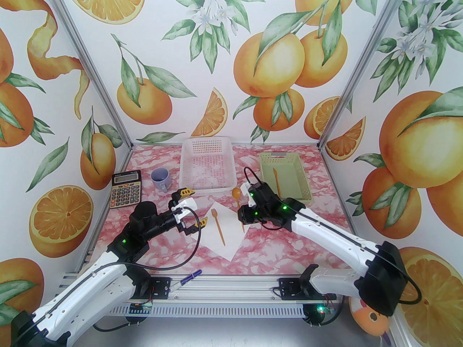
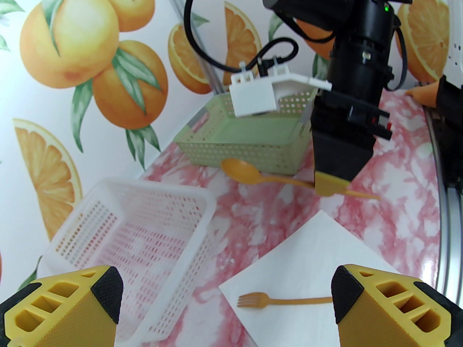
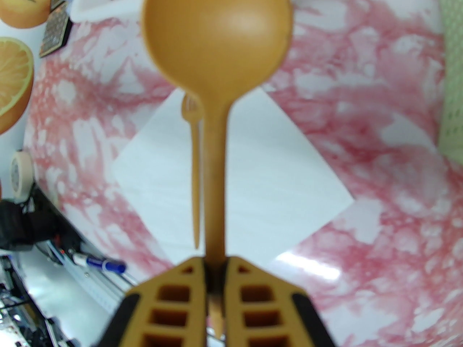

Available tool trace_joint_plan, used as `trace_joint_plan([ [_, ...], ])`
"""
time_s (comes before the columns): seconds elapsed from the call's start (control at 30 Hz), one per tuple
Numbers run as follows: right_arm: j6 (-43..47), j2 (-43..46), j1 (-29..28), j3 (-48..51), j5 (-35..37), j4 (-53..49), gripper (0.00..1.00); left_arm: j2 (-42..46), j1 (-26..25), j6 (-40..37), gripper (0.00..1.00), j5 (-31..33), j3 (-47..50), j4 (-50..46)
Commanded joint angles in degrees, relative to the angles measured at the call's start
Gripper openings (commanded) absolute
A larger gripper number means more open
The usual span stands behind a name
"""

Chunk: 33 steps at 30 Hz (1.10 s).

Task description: Place the utensils on the paper napkin and roll it up

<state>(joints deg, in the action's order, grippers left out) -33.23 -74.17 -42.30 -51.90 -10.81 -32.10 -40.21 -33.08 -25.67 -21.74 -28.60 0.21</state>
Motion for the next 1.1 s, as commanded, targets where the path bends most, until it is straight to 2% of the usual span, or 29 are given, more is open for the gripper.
trace_joint_plan([
  [0.0,-4.4,-1.5,-1.8,1.9,-0.2,6.0,0.11,0.5,-0.4,0.7,1.0,-3.2,0.4,1.9],
  [0.2,-8.0,-4.2,-4.5,4.7,-0.3,11.5,0.11,0.0,-0.7,1.0,1.0,-5.4,0.3,2.0],
  [0.47,-9.8,-9.2,-6.5,6.0,-0.7,16.7,0.11,0.9,-1.2,2.0,1.0,-4.8,2.8,6.8],
  [1.07,-5.9,-18.0,-6.8,3.3,1.0,16.7,0.12,1.4,-2.0,-0.1,1.0,-5.5,3.6,6.7],
])
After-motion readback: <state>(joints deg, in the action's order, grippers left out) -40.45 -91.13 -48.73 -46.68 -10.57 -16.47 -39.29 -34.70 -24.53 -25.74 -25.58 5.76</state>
